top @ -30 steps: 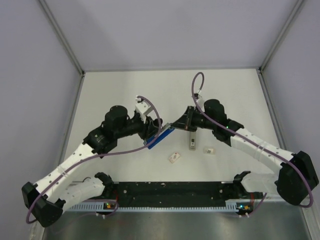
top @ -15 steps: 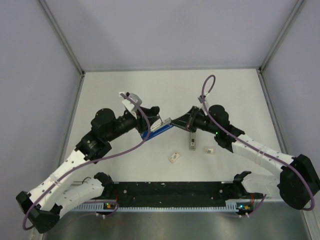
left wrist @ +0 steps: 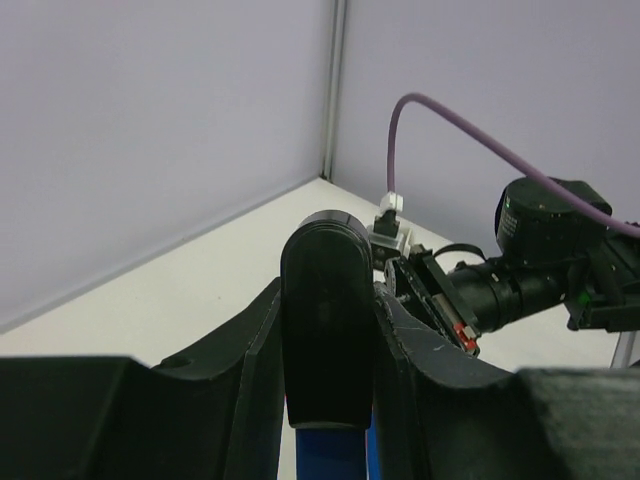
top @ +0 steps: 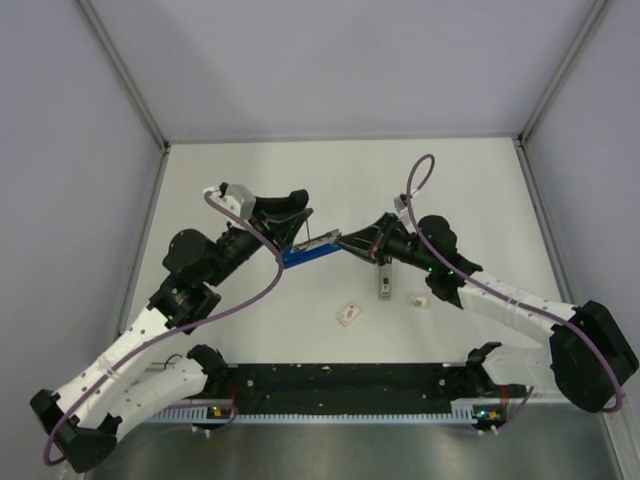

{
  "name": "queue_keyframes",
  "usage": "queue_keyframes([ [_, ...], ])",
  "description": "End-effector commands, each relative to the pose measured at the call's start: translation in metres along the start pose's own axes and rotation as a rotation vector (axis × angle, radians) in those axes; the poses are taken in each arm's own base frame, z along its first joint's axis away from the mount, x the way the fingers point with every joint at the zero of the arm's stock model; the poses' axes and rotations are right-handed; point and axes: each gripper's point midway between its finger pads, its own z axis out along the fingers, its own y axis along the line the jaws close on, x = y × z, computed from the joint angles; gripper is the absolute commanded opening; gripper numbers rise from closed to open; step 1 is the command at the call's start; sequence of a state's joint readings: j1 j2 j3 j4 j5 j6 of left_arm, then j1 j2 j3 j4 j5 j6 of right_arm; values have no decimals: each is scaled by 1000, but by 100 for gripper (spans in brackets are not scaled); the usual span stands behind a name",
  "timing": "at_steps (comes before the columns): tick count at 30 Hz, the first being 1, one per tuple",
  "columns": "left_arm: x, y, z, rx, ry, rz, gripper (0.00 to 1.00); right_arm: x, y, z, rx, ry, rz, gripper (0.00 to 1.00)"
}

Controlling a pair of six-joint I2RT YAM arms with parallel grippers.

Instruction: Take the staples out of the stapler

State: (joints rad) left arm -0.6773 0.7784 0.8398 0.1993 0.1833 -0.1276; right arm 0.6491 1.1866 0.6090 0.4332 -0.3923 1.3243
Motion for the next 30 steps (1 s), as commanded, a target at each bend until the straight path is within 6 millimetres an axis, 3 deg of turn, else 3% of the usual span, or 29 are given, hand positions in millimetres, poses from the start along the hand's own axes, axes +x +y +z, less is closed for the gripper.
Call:
queue_keyframes([
  [1,-147,7,-31,-96,-557,96,0,42,-37,5,78,147,28,0],
  [17,-172,11,-59,-150,-775,182,0,85,1,36,-157,268,251,0],
  [30,-161,22,-58,-191,-848,165,0,127,37,57,-335,420,349,0],
])
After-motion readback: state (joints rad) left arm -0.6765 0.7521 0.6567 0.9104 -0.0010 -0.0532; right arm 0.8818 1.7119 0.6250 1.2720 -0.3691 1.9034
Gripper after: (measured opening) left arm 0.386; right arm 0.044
